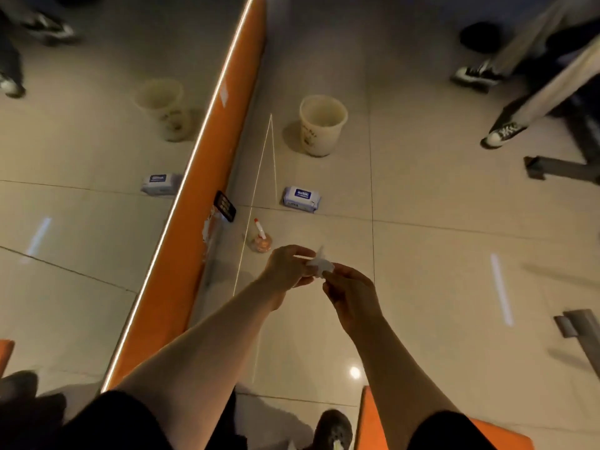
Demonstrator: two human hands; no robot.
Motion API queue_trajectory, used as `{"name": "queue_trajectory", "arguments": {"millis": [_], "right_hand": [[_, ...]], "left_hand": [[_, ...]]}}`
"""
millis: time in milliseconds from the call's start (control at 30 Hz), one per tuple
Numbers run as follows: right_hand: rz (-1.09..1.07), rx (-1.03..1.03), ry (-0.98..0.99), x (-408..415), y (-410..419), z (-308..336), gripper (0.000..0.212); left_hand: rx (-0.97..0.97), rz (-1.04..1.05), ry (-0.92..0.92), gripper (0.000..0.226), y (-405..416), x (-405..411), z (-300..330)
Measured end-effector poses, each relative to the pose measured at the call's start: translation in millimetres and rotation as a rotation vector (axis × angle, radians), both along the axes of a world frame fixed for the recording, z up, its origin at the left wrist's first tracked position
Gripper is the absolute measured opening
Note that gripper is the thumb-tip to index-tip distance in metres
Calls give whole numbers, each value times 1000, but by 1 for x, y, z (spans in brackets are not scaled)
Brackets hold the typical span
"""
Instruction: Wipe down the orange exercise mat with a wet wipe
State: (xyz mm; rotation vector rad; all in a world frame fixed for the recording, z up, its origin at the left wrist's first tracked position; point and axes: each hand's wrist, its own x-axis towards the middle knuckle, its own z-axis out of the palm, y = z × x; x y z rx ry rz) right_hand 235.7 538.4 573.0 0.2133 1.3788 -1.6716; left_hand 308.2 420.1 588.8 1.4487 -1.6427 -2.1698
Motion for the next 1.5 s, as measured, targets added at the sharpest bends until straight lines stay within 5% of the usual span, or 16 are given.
{"name": "queue_trajectory", "arguments": {"millis": [233,367,633,867,1100,1333,1500], "right_hand": [[125,-158,78,-65,-4,119,23],[233,-187,119,-100,-33,137,19],[164,-46,180,-185,-154,124,15],[-16,-5,88,-264,-258,129,12],[38,41,-36,-356,-364,109,15],[6,168,-41,-498,-478,86,37],[120,154,-28,-584,-539,86,9]], "left_hand": [[-27,114,125,38,-8,-42,119],[-76,119,150,21,-33,-69,134],[-33,118,136,30,-156,-165,110],[94,150,169,39,-255,-265,106],[225,245,217,44,-334,-355,83],[299,460,203,35,-418,-491,76],[262,535,64,25,-473,-558,79]]}}
